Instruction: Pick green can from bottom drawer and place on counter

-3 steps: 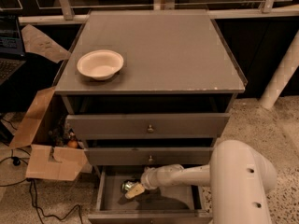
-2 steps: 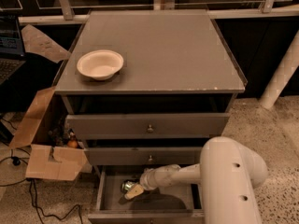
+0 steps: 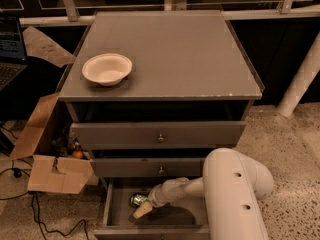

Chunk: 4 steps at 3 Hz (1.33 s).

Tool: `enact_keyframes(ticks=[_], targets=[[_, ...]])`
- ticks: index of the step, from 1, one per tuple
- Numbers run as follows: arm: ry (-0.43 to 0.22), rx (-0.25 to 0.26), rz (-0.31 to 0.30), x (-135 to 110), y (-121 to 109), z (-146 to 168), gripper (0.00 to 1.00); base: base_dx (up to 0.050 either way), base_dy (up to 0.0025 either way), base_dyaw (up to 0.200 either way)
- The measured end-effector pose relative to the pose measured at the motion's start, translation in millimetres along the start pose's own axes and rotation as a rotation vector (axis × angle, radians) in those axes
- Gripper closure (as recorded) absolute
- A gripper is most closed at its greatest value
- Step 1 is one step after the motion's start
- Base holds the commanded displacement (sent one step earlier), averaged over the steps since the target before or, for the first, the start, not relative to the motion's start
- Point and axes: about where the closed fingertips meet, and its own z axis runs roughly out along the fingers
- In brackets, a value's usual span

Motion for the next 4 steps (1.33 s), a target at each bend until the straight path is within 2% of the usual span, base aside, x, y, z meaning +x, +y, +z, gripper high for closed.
enact_keyframes(ticks=[1,2,4], targets=[[0.013,-0.01,-0.001,2.2,1.4,2.4,0.0,0.0,0.0,0.0],[0.014,0.025,0.01,2.3,-1.3,8.1,0.0,0.0,0.0,0.0],[0.044,0.166,0.072,26.3,-26.8,41.4,0.0,0.0,0.0,0.0]])
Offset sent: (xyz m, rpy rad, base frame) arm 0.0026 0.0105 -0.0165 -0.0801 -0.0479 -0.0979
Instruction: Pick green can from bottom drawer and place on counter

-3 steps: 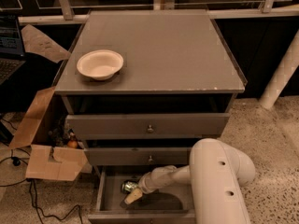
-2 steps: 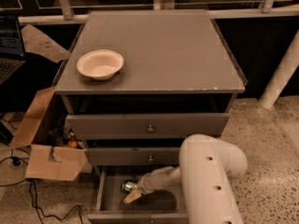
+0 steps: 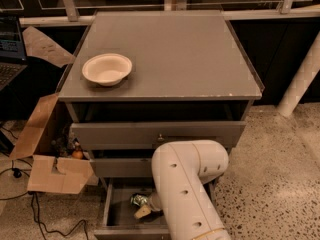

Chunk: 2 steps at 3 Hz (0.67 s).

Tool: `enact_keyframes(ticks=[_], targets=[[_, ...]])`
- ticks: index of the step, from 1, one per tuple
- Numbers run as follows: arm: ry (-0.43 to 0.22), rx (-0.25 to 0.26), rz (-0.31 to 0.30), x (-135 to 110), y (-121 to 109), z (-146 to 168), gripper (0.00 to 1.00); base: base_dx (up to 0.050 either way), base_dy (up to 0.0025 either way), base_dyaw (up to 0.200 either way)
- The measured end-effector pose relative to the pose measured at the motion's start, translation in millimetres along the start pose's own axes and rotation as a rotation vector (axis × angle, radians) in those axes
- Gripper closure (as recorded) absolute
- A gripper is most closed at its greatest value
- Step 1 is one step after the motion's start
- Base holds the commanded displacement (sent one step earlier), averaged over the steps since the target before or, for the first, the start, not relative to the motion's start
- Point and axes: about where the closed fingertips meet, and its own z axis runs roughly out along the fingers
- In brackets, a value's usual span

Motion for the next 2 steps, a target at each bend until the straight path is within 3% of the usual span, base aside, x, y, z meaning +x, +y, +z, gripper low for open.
enact_keyframes(ticks=[1,2], targets=[[-0.005,0.014,0.008,-1.6,-2.5,3.1,0.16,0.0,0.0,0.0],[-0.005,0.014,0.008,-1.6,-2.4,3.1,0.39,0.0,0.0,0.0]])
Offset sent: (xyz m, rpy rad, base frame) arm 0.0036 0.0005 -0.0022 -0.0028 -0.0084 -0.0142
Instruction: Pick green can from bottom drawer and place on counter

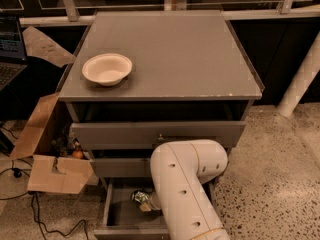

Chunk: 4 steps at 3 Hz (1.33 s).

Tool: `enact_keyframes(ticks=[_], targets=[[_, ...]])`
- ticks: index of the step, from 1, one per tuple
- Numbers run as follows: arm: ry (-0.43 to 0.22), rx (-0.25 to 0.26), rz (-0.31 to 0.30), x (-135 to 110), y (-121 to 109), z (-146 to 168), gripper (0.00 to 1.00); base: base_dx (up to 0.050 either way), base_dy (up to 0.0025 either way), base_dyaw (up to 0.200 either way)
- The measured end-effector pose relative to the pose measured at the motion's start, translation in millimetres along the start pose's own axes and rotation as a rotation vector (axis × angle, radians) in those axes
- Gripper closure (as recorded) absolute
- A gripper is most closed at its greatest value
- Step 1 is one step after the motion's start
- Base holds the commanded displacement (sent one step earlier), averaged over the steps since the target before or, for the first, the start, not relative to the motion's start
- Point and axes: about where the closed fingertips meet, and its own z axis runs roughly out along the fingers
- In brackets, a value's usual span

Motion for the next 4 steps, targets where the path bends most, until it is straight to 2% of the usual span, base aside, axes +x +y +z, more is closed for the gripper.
enact_keyframes(ticks=[2,3,4], targets=[[0.0,0.0,0.0,0.0,0.0,0.0,0.87,0.0,0.0,0.0],[0.0,0.0,0.0,0.0,0.1,0.1,1.0,0.0,0.0,0.0],[0.0,0.0,0.0,-0.2,0.1,-0.3,1.0,0.0,0.0,0.0]])
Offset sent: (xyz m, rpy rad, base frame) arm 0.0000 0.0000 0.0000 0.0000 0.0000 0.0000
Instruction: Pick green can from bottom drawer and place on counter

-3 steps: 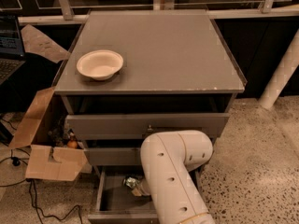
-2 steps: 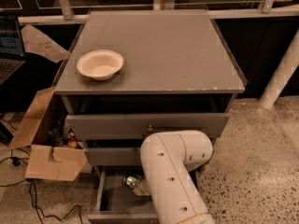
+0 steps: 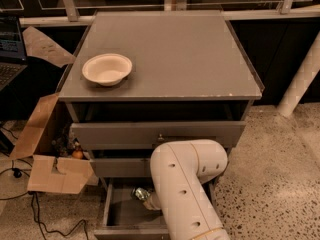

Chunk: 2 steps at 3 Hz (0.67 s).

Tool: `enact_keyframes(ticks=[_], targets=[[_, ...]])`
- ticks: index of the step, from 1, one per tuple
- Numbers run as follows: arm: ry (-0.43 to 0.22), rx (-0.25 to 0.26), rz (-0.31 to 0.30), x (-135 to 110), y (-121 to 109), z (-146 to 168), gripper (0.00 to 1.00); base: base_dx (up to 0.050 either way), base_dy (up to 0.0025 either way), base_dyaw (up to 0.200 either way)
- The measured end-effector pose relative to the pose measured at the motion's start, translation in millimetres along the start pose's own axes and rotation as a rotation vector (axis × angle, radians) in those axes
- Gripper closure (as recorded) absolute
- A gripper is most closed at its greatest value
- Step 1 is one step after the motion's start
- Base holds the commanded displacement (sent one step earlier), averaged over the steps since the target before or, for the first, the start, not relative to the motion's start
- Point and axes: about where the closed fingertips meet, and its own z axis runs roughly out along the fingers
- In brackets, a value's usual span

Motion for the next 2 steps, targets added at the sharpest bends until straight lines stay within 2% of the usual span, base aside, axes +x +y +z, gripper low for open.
enact_keyframes(ticks=[1,2], targets=[[0.0,0.0,0.0,-0.6,0.1,-1.0,1.0,0.0,0.0,0.0],[-0.015,-0.037,-0.016,-0.7,3.9,-4.1,1.0,0.0,0.0,0.0]])
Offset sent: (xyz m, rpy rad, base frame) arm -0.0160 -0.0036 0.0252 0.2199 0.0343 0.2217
